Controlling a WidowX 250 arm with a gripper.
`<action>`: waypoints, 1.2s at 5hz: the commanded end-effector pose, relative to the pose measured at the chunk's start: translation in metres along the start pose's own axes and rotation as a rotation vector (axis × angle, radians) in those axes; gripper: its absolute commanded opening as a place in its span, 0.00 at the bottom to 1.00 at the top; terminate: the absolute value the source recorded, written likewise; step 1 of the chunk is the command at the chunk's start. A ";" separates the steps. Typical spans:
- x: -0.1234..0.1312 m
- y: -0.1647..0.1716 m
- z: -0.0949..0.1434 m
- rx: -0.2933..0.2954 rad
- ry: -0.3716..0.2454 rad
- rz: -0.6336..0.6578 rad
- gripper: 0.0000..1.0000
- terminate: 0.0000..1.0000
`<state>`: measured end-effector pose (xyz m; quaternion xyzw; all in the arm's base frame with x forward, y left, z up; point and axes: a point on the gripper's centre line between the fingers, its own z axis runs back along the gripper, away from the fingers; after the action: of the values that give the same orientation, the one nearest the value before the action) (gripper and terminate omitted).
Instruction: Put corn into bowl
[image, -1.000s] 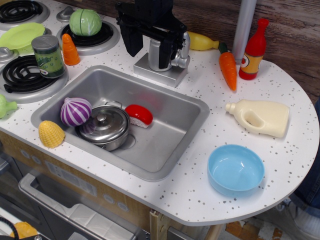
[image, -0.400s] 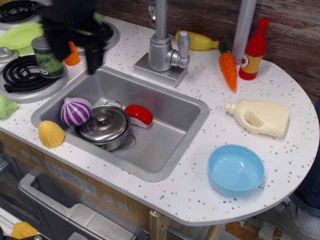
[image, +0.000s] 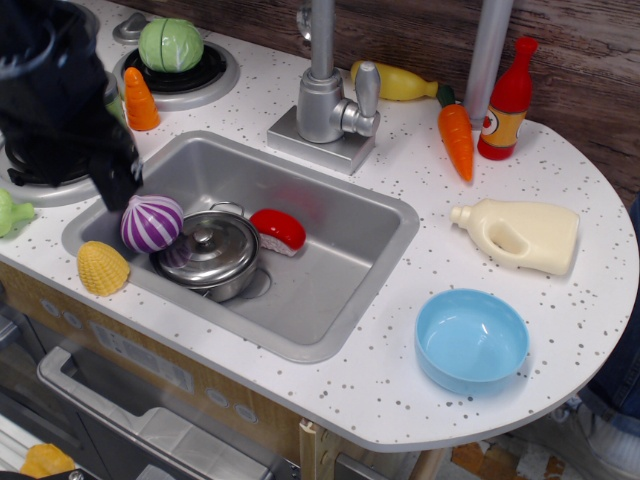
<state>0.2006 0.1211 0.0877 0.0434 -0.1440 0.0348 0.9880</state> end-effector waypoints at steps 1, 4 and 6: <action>-0.009 0.009 -0.018 0.006 -0.082 -0.025 1.00 0.00; -0.013 0.024 -0.050 -0.050 -0.124 -0.047 1.00 0.00; -0.015 0.025 -0.069 -0.071 -0.106 -0.017 1.00 0.00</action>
<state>0.2038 0.1478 0.0104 -0.0037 -0.1825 0.0271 0.9828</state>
